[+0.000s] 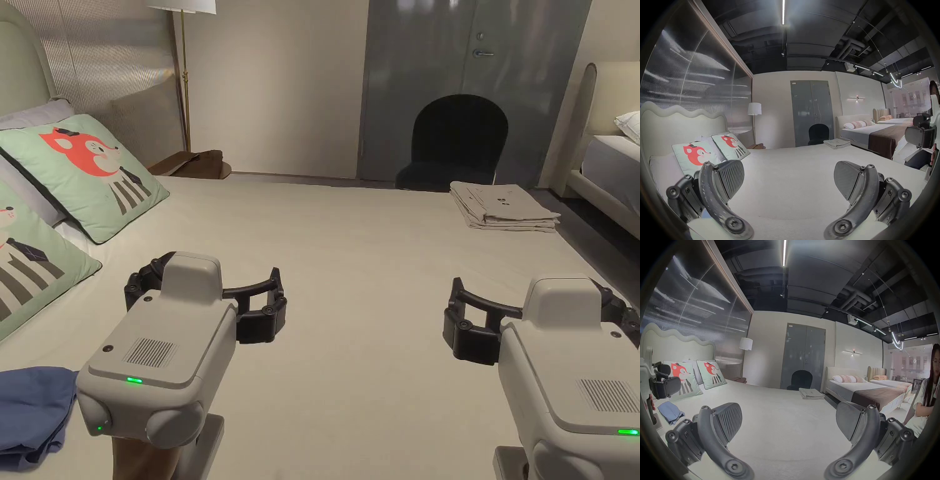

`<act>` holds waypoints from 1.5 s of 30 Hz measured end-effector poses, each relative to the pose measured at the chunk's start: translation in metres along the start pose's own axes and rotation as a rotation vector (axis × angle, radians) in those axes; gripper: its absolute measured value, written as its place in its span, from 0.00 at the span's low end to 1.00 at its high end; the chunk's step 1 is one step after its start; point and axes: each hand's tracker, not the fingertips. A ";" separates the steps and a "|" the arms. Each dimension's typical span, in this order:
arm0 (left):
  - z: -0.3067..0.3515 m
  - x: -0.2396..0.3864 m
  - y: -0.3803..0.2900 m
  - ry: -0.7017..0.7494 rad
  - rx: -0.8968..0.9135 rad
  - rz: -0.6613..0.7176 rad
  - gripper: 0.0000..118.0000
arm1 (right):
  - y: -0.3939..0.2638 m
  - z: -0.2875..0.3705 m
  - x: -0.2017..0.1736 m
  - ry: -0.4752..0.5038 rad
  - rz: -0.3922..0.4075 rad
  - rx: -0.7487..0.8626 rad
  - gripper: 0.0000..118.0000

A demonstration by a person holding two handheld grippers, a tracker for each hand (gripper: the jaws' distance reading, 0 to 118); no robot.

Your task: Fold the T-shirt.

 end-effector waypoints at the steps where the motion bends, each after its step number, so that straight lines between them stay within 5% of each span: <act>1: 0.000 0.000 0.000 0.000 -0.003 0.000 0.94 | 0.000 0.000 0.000 0.001 0.000 -0.002 0.97; 38: 0.001 -0.001 0.000 0.000 -0.005 -0.014 0.94 | -0.002 -0.001 0.001 0.012 -0.012 -0.006 0.97; 45: 0.001 -0.005 0.000 -0.007 -0.009 0.006 0.94 | 0.007 -0.011 0.001 -0.022 -0.083 -0.206 0.97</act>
